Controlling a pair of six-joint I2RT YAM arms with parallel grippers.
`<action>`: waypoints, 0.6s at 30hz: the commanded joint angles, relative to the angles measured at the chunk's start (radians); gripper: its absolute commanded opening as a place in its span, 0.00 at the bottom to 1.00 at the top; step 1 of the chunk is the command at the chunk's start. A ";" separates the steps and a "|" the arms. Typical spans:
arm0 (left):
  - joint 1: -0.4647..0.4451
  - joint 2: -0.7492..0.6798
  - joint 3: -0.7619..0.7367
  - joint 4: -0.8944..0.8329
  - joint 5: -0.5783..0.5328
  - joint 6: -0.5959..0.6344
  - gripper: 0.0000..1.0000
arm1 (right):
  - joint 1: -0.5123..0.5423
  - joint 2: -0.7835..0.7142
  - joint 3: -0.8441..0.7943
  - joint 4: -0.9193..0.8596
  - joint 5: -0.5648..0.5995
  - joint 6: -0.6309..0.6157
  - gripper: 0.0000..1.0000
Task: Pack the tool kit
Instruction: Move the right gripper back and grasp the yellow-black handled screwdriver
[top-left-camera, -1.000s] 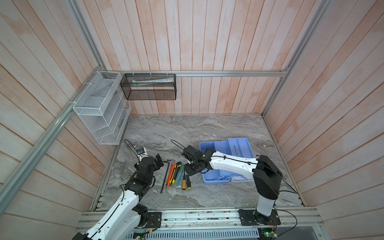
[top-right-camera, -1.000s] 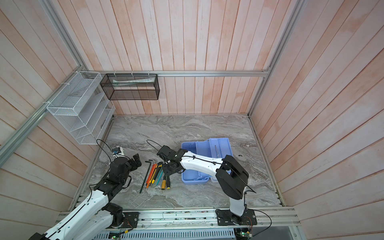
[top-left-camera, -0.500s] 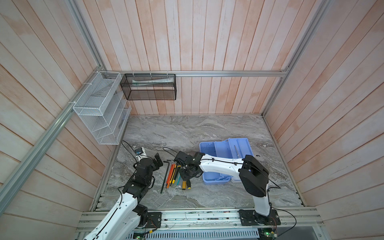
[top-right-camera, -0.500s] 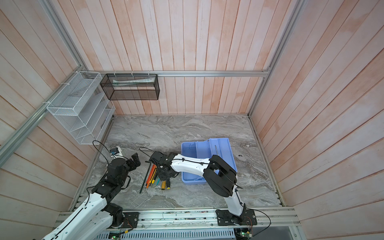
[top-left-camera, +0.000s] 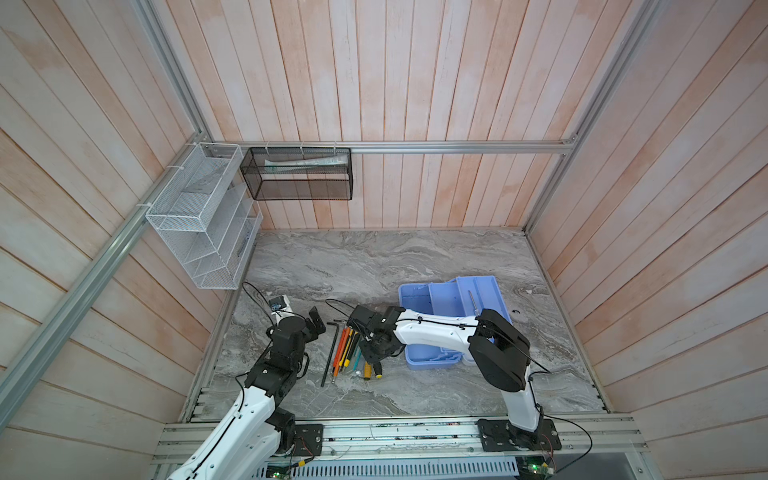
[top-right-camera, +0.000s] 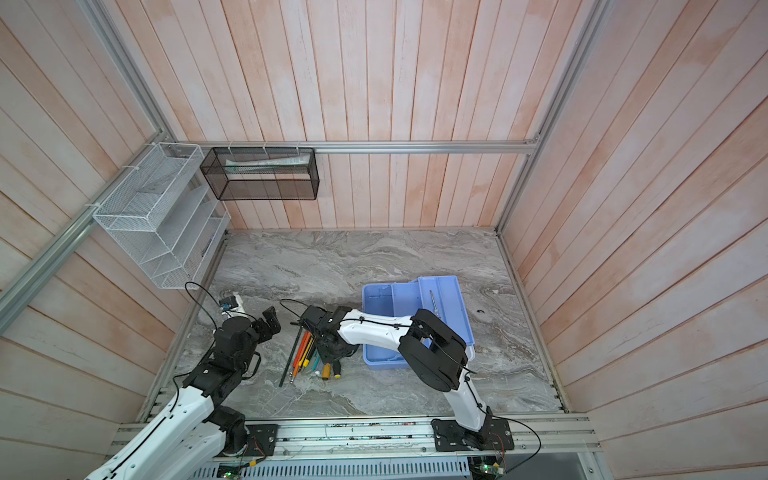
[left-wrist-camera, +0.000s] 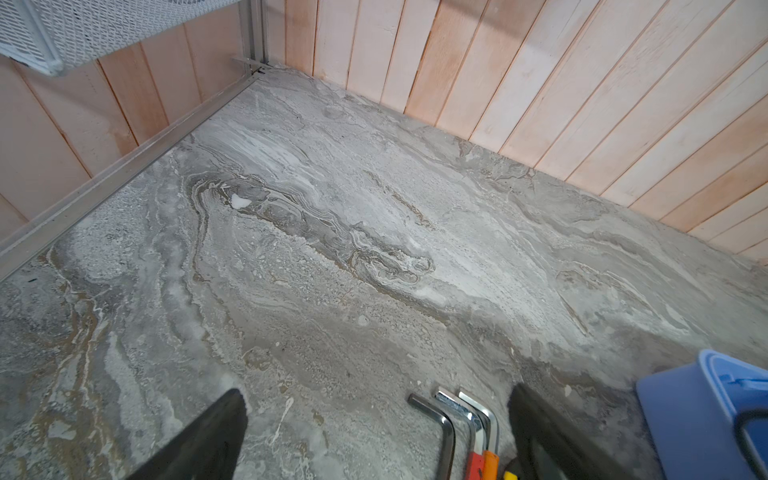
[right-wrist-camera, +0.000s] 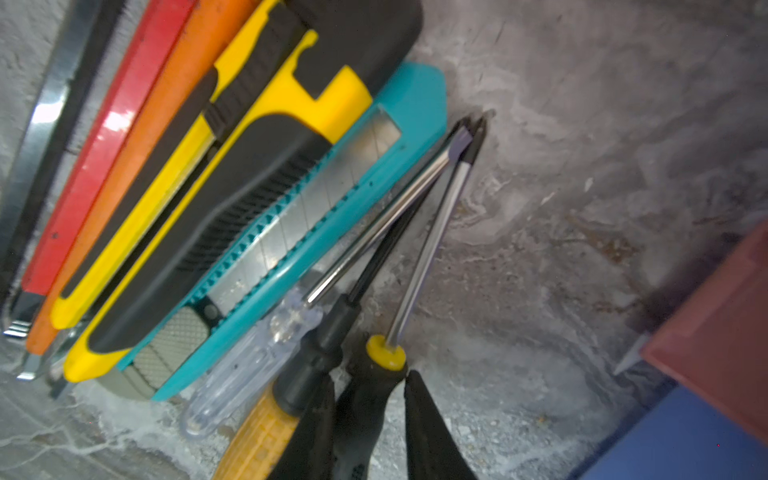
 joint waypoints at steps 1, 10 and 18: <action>0.006 -0.001 -0.009 -0.006 0.001 -0.007 1.00 | 0.006 0.043 0.023 -0.056 0.029 0.009 0.28; 0.006 0.007 -0.007 -0.006 0.003 -0.007 1.00 | 0.006 0.092 0.036 -0.099 0.045 0.018 0.27; 0.006 0.013 -0.005 -0.005 0.006 -0.004 1.00 | -0.041 0.007 0.007 -0.100 0.068 0.033 0.08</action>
